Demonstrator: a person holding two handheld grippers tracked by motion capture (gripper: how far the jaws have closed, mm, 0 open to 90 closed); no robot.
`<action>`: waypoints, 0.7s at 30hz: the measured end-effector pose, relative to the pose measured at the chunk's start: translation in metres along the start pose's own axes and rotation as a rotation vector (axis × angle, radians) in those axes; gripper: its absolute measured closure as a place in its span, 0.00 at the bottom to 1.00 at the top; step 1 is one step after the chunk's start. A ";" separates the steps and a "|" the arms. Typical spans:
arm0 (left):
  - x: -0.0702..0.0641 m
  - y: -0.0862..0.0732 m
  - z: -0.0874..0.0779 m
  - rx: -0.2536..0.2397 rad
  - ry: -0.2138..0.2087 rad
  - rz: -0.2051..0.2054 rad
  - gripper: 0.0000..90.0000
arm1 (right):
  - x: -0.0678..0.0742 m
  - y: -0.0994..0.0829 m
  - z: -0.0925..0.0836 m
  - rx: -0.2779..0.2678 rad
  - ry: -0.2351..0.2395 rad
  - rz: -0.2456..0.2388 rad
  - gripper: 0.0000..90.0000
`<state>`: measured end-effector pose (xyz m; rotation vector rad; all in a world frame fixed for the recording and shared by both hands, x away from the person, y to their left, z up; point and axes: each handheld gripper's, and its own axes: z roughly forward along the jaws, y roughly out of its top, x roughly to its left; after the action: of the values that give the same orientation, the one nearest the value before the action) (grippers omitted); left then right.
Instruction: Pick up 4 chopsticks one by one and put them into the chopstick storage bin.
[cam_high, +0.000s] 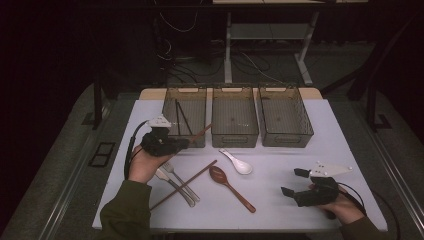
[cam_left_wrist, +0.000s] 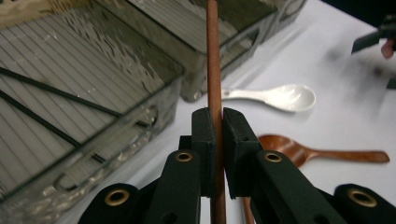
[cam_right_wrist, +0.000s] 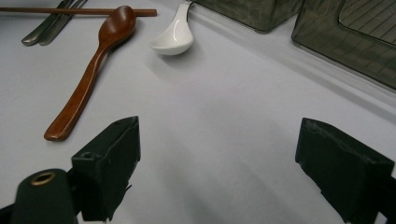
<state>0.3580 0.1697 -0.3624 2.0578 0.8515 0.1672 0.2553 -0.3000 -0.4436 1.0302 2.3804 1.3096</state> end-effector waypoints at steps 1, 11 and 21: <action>0.001 0.002 0.000 -0.002 0.006 -0.002 0.92 | 0.000 0.000 0.000 -0.001 0.001 0.001 0.15; 0.016 0.028 0.004 -0.026 0.030 -0.021 0.92 | 0.000 0.000 0.001 0.001 0.003 -0.003 0.15; 0.031 0.048 0.012 -0.030 0.068 -0.039 0.92 | 0.001 0.000 0.001 -0.002 0.003 -0.003 0.15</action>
<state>0.4108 0.1628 -0.3382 2.0160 0.9253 0.2286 0.2551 -0.2988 -0.4438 1.0248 2.3820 1.3132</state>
